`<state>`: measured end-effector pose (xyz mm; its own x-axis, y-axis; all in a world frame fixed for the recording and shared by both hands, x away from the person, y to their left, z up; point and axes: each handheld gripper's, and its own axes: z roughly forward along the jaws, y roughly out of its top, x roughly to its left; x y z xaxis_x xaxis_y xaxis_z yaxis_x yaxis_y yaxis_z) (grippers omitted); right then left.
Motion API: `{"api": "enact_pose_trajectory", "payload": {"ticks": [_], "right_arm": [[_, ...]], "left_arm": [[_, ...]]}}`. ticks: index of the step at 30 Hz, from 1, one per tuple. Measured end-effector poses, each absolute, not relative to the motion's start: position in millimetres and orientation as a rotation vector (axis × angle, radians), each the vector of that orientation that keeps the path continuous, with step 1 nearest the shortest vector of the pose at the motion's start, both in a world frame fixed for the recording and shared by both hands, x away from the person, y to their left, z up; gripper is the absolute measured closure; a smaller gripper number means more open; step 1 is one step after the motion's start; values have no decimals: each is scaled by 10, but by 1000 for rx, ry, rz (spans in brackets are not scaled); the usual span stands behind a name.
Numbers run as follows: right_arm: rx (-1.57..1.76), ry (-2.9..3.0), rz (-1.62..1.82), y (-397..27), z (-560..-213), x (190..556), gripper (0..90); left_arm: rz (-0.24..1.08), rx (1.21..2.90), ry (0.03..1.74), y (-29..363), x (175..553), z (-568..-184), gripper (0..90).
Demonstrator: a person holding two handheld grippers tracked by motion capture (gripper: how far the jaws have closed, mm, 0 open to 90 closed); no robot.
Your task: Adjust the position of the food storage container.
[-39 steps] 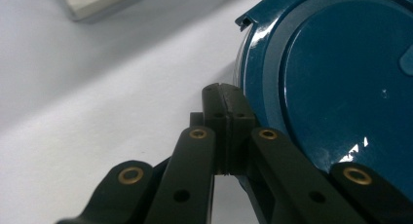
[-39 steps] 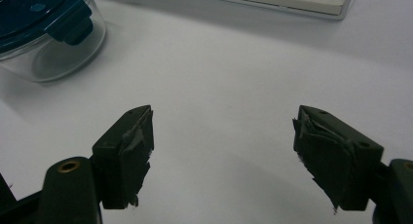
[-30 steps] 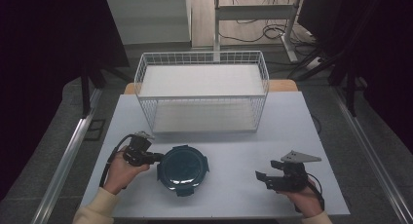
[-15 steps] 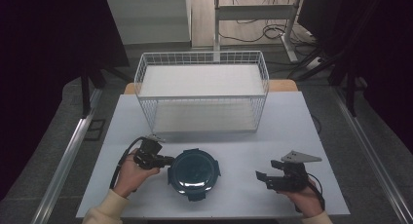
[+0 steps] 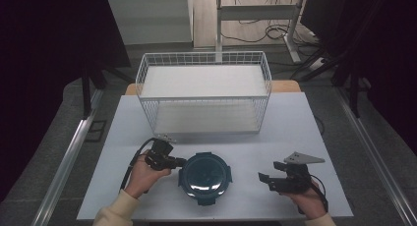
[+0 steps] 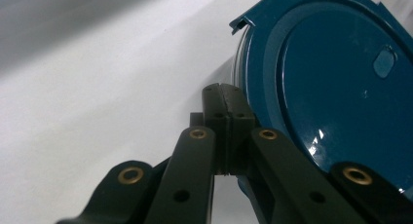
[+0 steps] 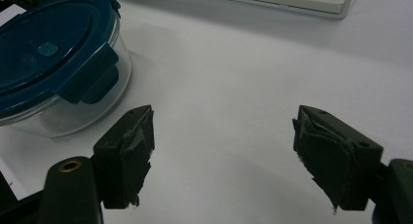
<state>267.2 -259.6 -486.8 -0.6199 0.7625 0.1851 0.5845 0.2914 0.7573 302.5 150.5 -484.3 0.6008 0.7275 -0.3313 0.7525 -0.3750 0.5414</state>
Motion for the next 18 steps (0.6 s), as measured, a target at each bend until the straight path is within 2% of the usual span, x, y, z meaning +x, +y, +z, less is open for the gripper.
{"api": "enact_pose_trajectory", "payload": {"ticks": [3,7,9,11,14,15,17,18], "right_arm": [[1248,2339,1241,-2604,-4855,2675,224],[1256,2327,1246,-2627,-4844,2672,224],[1256,2323,1246,-2634,-4842,2672,224],[1257,2315,1250,-2646,-4835,2670,222],[1245,2313,1255,-2656,-4830,2672,222],[1245,2313,1255,-2656,-4830,2672,222],[1240,2314,1253,-2651,-4831,2673,222],[1231,2318,1251,-2638,-4829,2665,221]], "left_arm": [[-63,2158,1155,1510,3044,-4852,900],[107,2142,1177,1541,3035,-4806,900],[103,2127,1177,1575,3030,-4785,900],[127,2101,1181,1646,2989,-4736,854],[162,2026,1174,1754,2844,-4687,678],[170,1993,1181,1789,2785,-4686,678],[162,1986,1196,1854,2706,-4705,554],[173,1978,1214,1920,2628,-4725,455]]}}
